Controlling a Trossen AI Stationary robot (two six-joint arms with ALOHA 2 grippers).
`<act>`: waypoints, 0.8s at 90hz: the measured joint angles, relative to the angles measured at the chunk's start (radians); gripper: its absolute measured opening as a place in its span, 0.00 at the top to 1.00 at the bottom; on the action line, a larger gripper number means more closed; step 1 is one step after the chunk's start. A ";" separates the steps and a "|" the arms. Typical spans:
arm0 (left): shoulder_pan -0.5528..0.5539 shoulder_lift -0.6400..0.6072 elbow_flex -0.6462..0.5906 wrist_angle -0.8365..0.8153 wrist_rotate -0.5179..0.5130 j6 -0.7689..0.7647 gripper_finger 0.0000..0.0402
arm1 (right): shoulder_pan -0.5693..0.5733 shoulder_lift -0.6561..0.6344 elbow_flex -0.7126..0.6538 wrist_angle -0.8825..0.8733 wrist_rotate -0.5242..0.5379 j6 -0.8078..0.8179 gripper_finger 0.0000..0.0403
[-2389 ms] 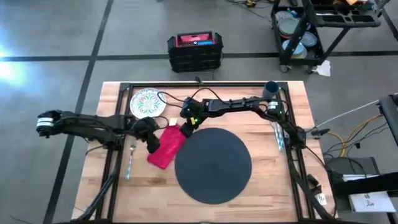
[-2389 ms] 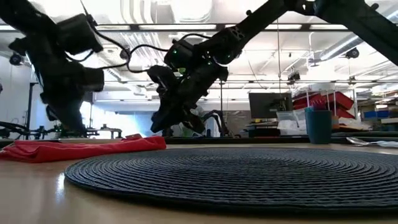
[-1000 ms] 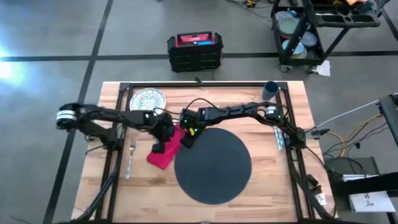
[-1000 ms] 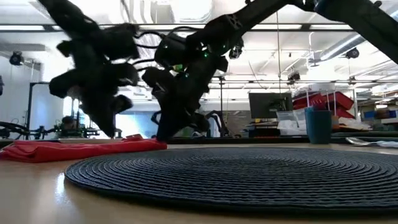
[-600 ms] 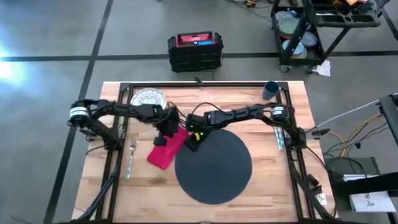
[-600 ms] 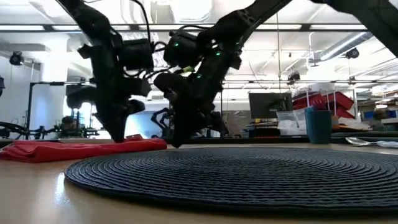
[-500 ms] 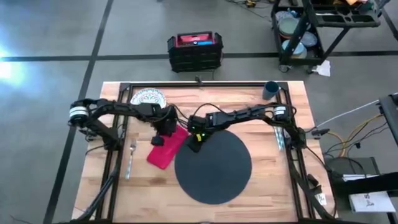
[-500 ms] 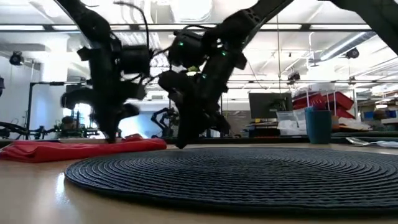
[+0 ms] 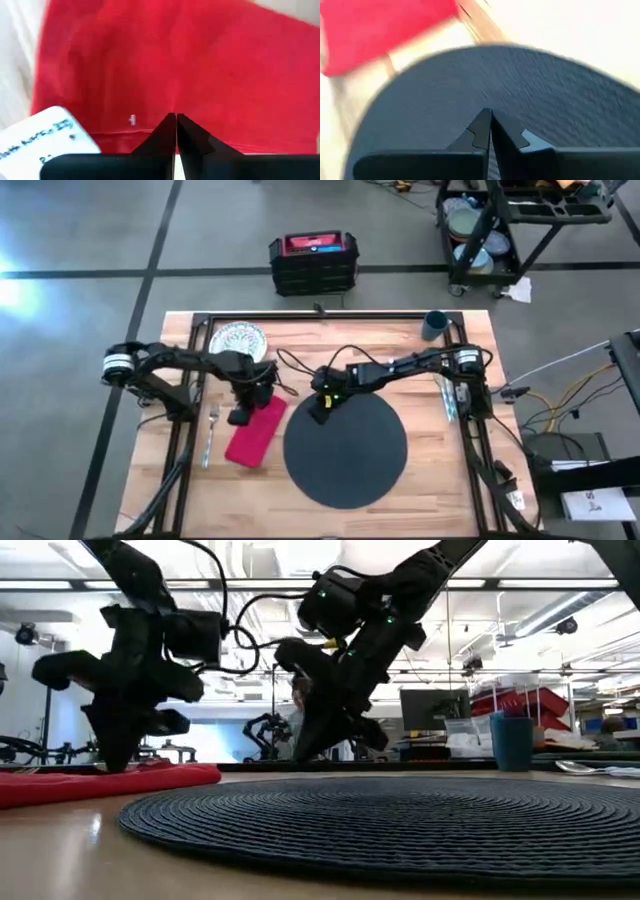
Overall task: Set table place
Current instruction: Move the red napkin to the left of the black placemat
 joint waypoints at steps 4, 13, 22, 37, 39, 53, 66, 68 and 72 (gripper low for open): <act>0.002 0.000 0.010 0.021 -0.047 -0.024 1.00 | 0.001 0.001 0.001 0.028 0.002 0.004 1.00; 0.010 -0.002 0.044 0.052 -0.119 -0.098 1.00 | 0.000 -0.001 0.002 0.085 -0.002 0.008 1.00; 0.003 -0.011 0.094 -0.037 -0.103 -0.210 1.00 | -0.001 -0.001 0.017 0.089 -0.006 0.010 1.00; -0.053 -0.056 0.083 -0.171 -0.072 -0.393 1.00 | -0.024 0.000 0.065 0.103 -0.040 -0.027 1.00; -0.069 -0.072 0.072 -0.169 -0.069 -0.409 1.00 | -0.030 0.001 0.069 0.111 -0.044 -0.033 1.00; -0.178 -0.143 0.054 -0.152 -0.092 -0.477 1.00 | -0.065 0.001 0.087 0.120 -0.058 -0.055 1.00; -0.219 -0.167 0.024 -0.142 -0.029 -0.646 1.00 | -0.080 0.006 0.088 0.118 -0.088 -0.082 1.00; -0.232 -0.170 0.014 -0.140 -0.021 -0.672 1.00 | -0.082 0.011 0.089 0.120 -0.090 -0.087 1.00; -0.262 -0.181 -0.006 -0.119 -0.010 -0.719 1.00 | -0.090 0.019 0.094 0.118 -0.109 -0.094 1.00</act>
